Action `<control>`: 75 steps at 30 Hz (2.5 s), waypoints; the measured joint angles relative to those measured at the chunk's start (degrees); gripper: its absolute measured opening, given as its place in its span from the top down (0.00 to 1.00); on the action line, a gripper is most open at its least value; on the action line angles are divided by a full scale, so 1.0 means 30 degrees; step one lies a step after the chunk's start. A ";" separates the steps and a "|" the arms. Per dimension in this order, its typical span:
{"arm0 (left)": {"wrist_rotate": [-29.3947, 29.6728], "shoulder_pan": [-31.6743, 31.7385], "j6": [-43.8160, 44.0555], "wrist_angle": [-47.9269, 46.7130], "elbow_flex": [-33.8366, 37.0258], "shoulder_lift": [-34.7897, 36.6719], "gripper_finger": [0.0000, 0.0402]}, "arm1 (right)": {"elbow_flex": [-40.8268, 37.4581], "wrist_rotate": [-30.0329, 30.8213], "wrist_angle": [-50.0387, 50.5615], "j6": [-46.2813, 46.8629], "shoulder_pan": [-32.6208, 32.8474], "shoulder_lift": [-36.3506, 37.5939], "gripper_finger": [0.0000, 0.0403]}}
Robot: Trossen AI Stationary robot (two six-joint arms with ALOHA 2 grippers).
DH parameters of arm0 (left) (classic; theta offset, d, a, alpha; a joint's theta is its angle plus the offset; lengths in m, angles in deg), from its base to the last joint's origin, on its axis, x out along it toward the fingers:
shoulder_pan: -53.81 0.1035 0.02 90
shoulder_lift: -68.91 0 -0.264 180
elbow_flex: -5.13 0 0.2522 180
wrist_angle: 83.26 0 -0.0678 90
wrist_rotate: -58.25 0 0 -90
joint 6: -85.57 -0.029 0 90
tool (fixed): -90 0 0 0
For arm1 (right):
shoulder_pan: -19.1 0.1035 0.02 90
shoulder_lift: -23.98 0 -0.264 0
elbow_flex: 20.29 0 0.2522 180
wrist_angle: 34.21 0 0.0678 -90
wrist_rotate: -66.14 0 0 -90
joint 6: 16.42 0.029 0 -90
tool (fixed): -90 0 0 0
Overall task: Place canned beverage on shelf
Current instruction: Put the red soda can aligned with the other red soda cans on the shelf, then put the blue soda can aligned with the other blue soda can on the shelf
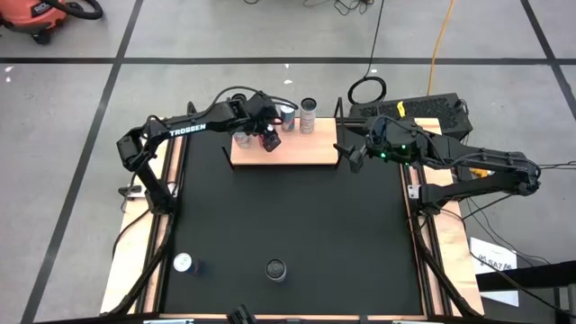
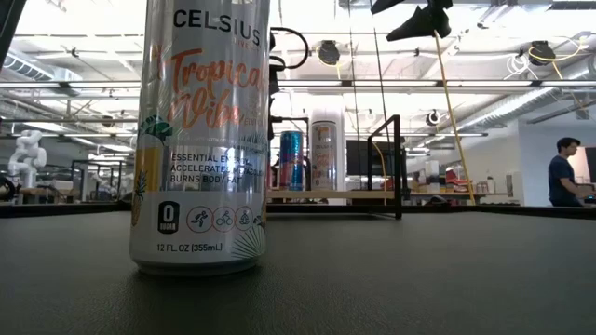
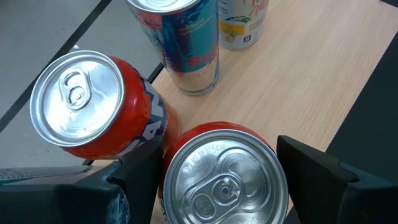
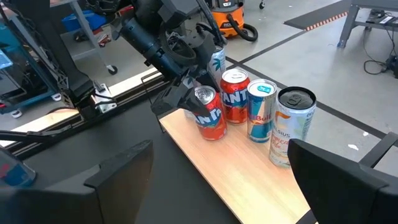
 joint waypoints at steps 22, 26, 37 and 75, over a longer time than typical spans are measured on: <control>0.0219 0.0013 0.0000 -0.0113 0.0000 0.0000 0.02 | 0.0000 -0.0031 -0.0015 0.0598 0.0000 0.0005 0.11; 0.0368 0.0013 0.0000 -0.0914 -0.0290 -0.0007 0.02 | 0.0000 -0.0036 -0.0015 0.0679 0.0000 0.0005 0.11; 0.1168 -0.0309 0.0001 -0.4500 -0.3947 -0.0007 0.01 | 0.0000 -0.0031 -0.0002 0.1662 0.0000 0.0005 0.11; 0.5804 -2.0231 1.9566 -1.5072 -0.4983 0.4480 0.30 | -0.0007 0.0107 -0.2450 0.5556 0.6655 -0.4501 0.11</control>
